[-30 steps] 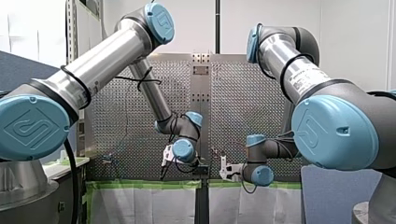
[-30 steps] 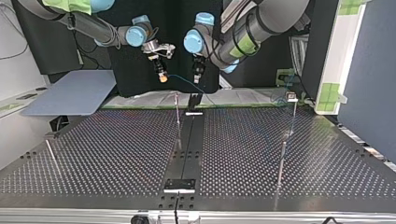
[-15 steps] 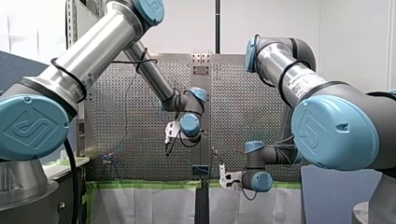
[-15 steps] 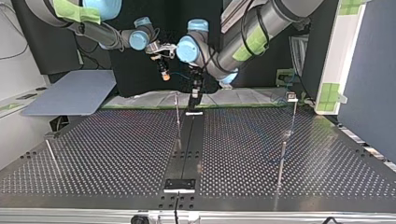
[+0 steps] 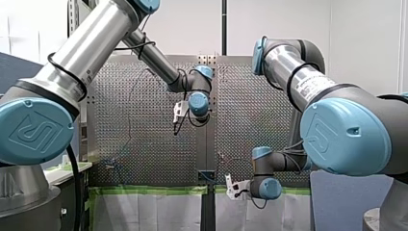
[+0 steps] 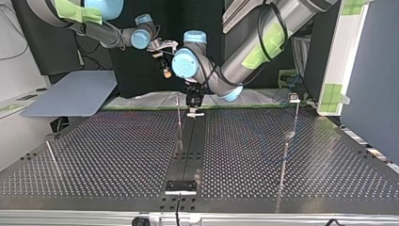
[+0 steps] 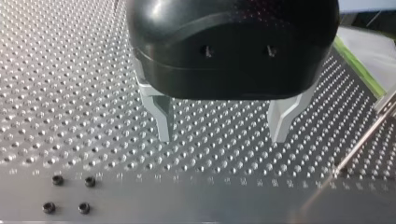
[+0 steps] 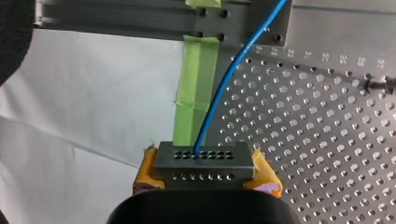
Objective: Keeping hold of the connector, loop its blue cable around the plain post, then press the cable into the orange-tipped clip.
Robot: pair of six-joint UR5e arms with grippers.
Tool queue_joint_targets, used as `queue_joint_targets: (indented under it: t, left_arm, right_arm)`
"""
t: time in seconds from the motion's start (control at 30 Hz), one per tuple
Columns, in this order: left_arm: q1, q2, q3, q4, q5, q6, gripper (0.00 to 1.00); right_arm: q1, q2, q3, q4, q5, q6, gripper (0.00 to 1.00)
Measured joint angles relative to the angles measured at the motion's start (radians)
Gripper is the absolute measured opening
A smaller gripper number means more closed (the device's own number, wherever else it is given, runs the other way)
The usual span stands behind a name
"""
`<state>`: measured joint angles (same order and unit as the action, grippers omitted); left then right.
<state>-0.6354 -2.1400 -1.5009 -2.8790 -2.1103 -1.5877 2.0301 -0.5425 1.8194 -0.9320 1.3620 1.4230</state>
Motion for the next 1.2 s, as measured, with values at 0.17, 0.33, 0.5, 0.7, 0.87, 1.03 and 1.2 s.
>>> queue_joint_targets:
  t: [0.17,0.33,0.5,0.7,0.87,1.03,1.2]
  left_arm:
    - [0.006,-0.039,0.016,-0.053,-0.001,0.028,1.0]
    - [0.009,-0.064,0.017,-0.098,0.015,0.034,1.0]
    - [0.007,-0.068,0.018,-0.148,0.025,0.031,1.0]
    - [0.017,-0.08,0.018,-0.207,0.026,0.034,1.0]
    - [0.019,-0.124,0.018,-0.261,0.035,0.041,1.0]
    - [0.024,-0.152,0.018,-0.307,0.036,0.044,1.0]
    - [0.04,-0.156,0.019,-0.36,0.035,0.045,1.0]
  right_arm:
    - [0.005,-0.001,0.032,-0.026,0.003,-0.028,0.0]
    - [0.008,-0.012,0.059,-0.064,-0.005,-0.04,0.0]
    - [0.009,-0.025,0.063,-0.073,-0.027,-0.042,0.0]
    - [0.01,-0.029,0.064,-0.081,-0.059,-0.041,0.0]
    - [0.01,-0.029,0.063,-0.085,-0.068,-0.038,0.0]
    - [0.01,-0.028,0.063,-0.086,-0.069,-0.037,0.0]
    - [0.01,-0.028,0.062,-0.087,-0.069,-0.033,0.0]
